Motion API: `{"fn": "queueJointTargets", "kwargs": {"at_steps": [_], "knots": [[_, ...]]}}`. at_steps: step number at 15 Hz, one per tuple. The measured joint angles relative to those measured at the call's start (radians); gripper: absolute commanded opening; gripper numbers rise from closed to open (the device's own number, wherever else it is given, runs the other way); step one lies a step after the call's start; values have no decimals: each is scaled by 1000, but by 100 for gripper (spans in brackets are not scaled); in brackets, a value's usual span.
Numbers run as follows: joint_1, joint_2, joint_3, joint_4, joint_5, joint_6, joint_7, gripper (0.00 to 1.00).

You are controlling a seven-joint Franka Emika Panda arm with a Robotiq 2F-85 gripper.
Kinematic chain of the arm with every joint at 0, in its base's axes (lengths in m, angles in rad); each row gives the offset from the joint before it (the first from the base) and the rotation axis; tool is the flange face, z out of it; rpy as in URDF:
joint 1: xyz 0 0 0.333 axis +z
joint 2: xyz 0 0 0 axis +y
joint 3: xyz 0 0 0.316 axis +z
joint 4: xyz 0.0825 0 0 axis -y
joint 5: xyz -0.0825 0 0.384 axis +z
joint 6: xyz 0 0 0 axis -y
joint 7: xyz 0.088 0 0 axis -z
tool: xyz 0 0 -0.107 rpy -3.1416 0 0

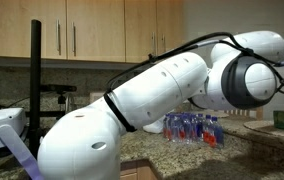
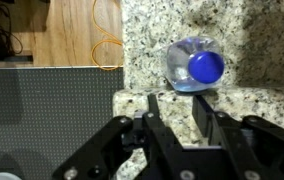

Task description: Move the water bottles to the left

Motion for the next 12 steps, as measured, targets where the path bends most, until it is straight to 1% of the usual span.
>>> {"fn": "queueJointTargets", "kwargs": {"at_steps": [4,5,9,12], "knots": [[-54,-44,-8,0,-3,-31,-72,97],[-66,-52,-8,0,-3,-36,-94,100],[-107,-68,-8,0,-3,-41,-238,100],[-109,-68,-7,-3,-5,-51,-334,100]]}}
